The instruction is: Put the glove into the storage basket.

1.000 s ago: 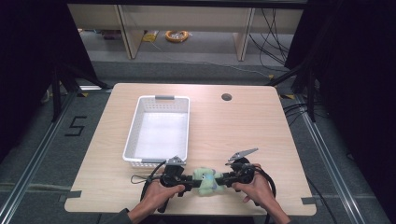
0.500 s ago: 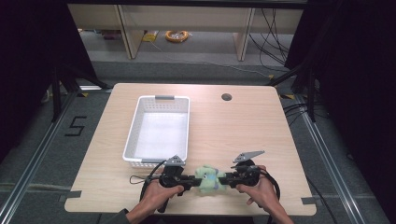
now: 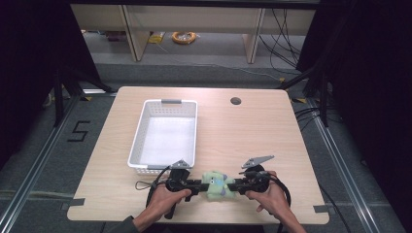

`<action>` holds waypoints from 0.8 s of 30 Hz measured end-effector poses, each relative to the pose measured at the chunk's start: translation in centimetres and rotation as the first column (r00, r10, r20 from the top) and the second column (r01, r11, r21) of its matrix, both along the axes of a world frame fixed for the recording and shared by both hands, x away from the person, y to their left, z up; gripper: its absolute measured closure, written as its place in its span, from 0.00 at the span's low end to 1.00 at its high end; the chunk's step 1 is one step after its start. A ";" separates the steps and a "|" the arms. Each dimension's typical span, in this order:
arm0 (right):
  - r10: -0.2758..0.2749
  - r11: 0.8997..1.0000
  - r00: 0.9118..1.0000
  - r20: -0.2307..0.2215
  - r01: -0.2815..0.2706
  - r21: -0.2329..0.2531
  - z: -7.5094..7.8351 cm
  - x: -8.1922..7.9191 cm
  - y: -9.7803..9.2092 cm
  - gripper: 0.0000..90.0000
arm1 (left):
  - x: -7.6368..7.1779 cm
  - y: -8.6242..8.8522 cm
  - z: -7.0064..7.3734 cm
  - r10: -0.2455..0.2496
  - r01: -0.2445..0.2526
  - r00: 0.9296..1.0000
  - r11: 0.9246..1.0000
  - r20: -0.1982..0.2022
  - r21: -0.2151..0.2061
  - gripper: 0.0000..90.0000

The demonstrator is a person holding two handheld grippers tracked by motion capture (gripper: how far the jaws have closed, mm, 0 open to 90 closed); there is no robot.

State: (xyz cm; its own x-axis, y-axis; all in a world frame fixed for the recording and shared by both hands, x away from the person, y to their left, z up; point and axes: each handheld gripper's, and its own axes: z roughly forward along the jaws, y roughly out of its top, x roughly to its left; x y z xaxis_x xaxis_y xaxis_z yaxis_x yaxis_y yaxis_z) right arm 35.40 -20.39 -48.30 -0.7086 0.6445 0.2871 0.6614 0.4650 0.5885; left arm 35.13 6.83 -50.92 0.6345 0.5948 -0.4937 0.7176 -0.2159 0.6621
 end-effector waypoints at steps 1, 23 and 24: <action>0.002 1.000 1.000 -0.003 -0.002 0.001 0.0 0.0 0.0 0.79 | 0.2 0.1 -0.1 -0.003 0.003 1.000 1.000 0.001 0.002 0.66; -0.002 1.000 1.000 -0.004 0.002 -0.012 -0.3 0.4 0.2 0.79 | 0.2 -0.4 -0.5 -0.051 0.050 0.998 0.998 -0.036 -0.027 0.84; -0.002 1.000 1.000 -0.003 0.002 -0.009 -0.3 0.4 0.1 0.79 | 0.2 -0.4 -0.4 -0.059 0.059 0.998 0.998 -0.024 -0.024 0.85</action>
State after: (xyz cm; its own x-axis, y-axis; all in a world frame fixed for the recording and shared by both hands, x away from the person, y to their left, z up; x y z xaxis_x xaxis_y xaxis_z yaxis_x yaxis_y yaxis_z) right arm 35.79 -20.26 -48.57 -0.7067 0.6484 0.2830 0.6638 0.4692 0.5825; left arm 35.30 6.47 -51.29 0.6556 0.5450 -0.5227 0.7203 -0.2433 0.6497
